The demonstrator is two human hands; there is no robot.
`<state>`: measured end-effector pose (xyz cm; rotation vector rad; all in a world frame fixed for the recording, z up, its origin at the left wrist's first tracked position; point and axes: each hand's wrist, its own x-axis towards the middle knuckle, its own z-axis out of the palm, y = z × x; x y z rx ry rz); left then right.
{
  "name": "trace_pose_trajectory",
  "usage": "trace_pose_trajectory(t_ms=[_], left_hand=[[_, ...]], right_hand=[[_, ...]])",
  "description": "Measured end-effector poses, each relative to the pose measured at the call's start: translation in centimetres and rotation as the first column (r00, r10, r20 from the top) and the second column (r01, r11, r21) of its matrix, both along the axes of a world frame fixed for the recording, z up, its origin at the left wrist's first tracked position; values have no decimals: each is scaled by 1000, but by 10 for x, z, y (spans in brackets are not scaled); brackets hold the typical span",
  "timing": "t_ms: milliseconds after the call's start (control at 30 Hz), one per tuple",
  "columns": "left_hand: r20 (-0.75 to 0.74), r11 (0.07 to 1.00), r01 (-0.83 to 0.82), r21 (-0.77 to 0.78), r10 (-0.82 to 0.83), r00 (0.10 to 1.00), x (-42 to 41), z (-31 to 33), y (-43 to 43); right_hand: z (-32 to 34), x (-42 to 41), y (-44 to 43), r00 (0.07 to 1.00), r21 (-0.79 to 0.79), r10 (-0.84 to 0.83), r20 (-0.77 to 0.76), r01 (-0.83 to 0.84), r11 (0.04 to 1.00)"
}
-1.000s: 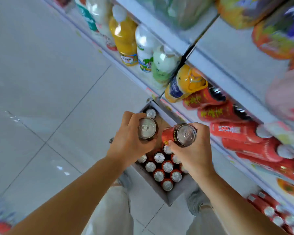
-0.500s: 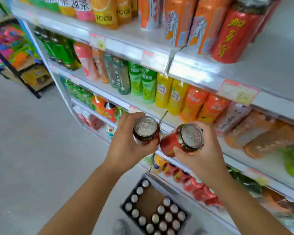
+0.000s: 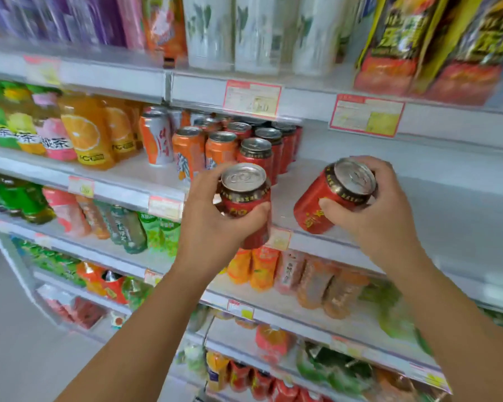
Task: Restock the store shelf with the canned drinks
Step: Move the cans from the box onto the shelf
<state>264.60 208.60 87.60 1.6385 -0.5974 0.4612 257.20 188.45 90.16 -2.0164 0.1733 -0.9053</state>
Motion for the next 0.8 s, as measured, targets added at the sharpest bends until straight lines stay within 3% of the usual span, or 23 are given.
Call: trace_pose_trajectory(t_ms=[400,800], left_hand=[[-3,999,3,47,-3,1000,42,10,-45],[32,983,-1,185,-5,999,54,-4,-104]], right_hand=[[-9,71,-66,987,67,-48,-153,59,996],[-19,86,-98,959,8,78,-271,-79,997]])
